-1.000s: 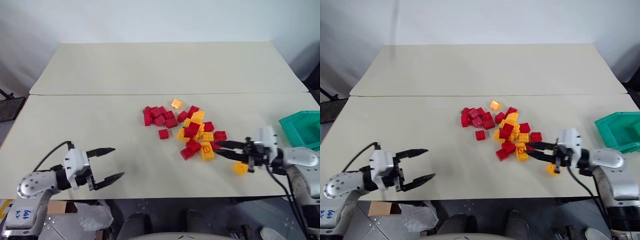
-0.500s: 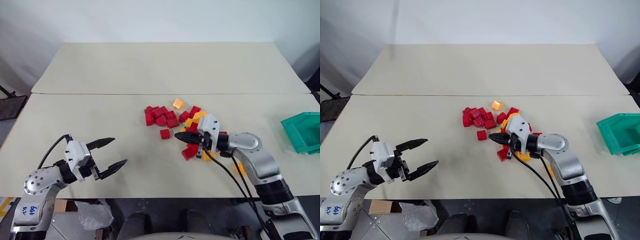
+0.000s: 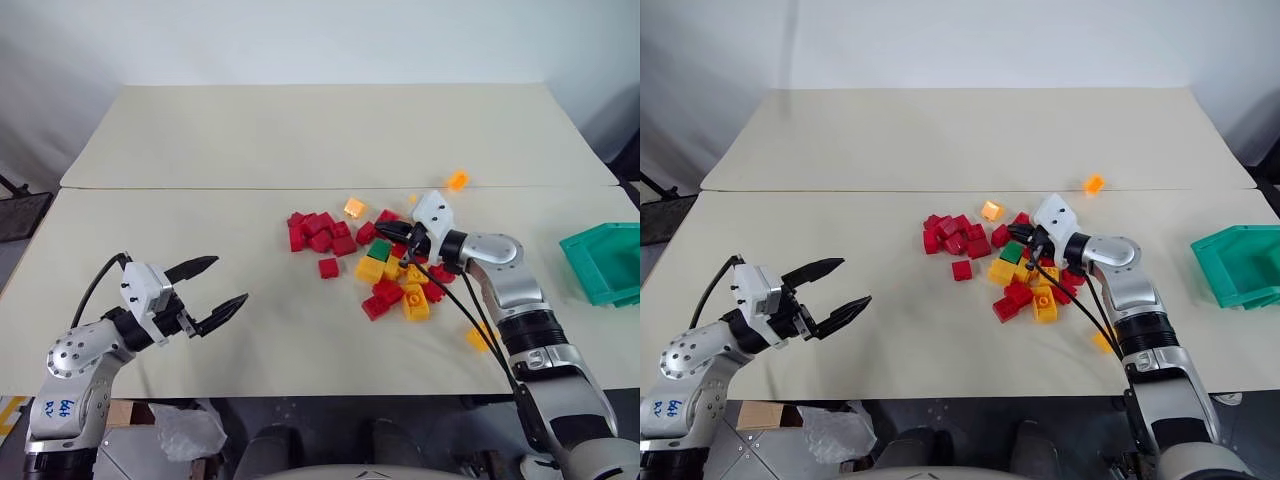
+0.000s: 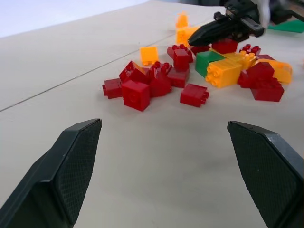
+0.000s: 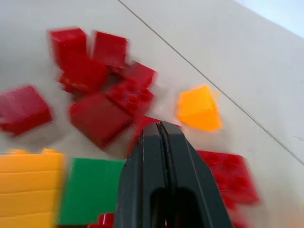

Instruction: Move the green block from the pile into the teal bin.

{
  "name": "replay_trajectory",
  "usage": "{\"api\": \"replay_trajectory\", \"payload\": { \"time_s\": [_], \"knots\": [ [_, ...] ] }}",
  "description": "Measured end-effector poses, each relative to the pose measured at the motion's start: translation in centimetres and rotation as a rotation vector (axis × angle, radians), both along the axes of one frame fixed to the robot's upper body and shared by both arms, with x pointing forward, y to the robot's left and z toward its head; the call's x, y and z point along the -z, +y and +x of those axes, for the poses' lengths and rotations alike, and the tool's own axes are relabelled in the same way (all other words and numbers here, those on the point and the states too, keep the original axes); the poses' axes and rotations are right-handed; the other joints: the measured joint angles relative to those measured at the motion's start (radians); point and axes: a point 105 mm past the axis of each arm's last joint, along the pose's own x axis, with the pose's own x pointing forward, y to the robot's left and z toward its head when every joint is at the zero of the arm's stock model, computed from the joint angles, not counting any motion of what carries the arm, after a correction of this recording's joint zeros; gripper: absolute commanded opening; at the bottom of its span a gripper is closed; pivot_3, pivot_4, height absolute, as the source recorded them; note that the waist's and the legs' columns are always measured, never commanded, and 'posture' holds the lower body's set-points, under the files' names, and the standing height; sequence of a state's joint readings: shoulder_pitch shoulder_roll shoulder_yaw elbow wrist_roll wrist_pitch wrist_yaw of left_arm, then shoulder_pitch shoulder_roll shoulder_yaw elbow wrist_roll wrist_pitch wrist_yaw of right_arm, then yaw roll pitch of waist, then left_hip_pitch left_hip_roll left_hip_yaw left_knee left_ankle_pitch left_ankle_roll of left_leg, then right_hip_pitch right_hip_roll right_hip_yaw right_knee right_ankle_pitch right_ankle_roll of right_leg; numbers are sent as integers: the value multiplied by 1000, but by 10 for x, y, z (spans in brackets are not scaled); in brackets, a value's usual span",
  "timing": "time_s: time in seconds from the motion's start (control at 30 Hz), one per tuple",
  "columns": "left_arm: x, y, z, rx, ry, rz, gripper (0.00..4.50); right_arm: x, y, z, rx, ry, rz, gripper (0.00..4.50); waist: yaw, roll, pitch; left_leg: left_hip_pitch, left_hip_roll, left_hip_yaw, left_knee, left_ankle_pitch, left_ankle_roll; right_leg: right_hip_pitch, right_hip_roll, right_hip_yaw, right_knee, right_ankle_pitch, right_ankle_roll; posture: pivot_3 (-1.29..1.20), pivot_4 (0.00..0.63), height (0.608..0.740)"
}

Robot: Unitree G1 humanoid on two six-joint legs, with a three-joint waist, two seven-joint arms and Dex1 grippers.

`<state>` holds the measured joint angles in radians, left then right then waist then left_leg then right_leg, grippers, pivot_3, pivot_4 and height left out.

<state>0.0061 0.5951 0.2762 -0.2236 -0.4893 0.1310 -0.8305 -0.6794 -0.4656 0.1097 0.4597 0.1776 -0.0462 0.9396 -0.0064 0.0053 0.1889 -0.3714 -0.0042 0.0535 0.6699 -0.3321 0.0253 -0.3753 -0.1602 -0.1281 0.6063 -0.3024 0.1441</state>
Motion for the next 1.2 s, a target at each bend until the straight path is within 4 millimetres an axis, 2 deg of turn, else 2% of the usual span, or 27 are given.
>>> {"api": "replay_trajectory", "payload": {
  "time_s": [0.1, 0.23, 0.33, 0.57, 0.63, 0.77, 0.87, 0.93, 1.0, 1.1, 1.2],
  "knots": [
    [1, 0, 0, -1, 3, 2, 4500, 7, 8, -23, -119, 20, 12, 37, 1, 0, 0, 0, 0, 0, 0, 0, 0, 0, 0, 0, 0, 0, 0, 0, 150, 740],
    [6, 3, -4, -12, 26, 2, 4500, 13, -5, -37, -145, 46, -41, 37, 4, 0, 0, 0, 0, 0, 1, 0, 0, 1, 0, 0, 0, 0, 0, 0, 150, 740],
    [9, 5, -6, -24, 35, 0, 4500, 24, -25, -42, -103, 89, -75, 37, 9, -1, 0, 0, 0, -1, 3, 0, 0, 2, 0, 0, 0, 0, 0, 0, 150, 740],
    [8, 5, -5, -28, 30, 0, 4500, 23, -64, -48, -34, 97, -120, 37, 12, -1, 0, 0, -1, 0, 6, 0, 0, 3, -1, 1, 0, 0, 0, 0, 150, 740],
    [8, 5, -5, -28, 30, 0, 4500, 21, -74, -52, -23, 100, -98, 37, 16, -1, 0, 0, -1, 0, 7, -1, 1, 4, -1, 1, 0, 0, 0, 0, 150, 740],
    [6, 6, -4, -29, 22, 0, 4500, 10, -94, -61, -14, 120, 70, 37, 17, 0, 0, 0, 0, 0, 7, -1, 1, 3, -1, 1, 0, 0, 0, 0, 150, 740],
    [2, 9, -2, -33, 11, 9, 4500, -7, -99, -69, -35, 105, 137, 629, 17, 0, 0, 0, 0, 0, 7, -1, 1, 3, -1, 1, 0, 0, 0, 0, 150, 740],
    [-1, 15, -2, -46, 2, 22, 4500, -15, -111, -74, -11, 115, 122, 1251, 17, 1, 1, 0, 0, 0, 7, -1, 1, 3, -1, 1, 0, 0, 0, 0, 150, 740],
    [-2, 29, -1, -89, 9, 31, 4500, -23, -129, -78, 41, 110, 77, 1961, 18, 1, 1, 0, 0, 1, 6, -2, 1, 3, -1, 0, -1, 0, 0, 0, 150, 740],
    [-2, 35, -2, -110, 9, 30, 4500, -22, -153, -77, 136, 121, 25, 2984, 18, 1, 1, 0, 0, 2, 7, -2, 2, 3, -1, 1, -2, 0, 0, 0, 150, 740],
    [1, 37, -3, -117, 17, 26, 4500, -14, -164, -75, 184, 146, 7, 4015, 17, 2, 1, 0, 0, 3, 7, -2, 2, 2, -1, 1, -2, 0, 0, 0, 150, 740]
  ]
}}
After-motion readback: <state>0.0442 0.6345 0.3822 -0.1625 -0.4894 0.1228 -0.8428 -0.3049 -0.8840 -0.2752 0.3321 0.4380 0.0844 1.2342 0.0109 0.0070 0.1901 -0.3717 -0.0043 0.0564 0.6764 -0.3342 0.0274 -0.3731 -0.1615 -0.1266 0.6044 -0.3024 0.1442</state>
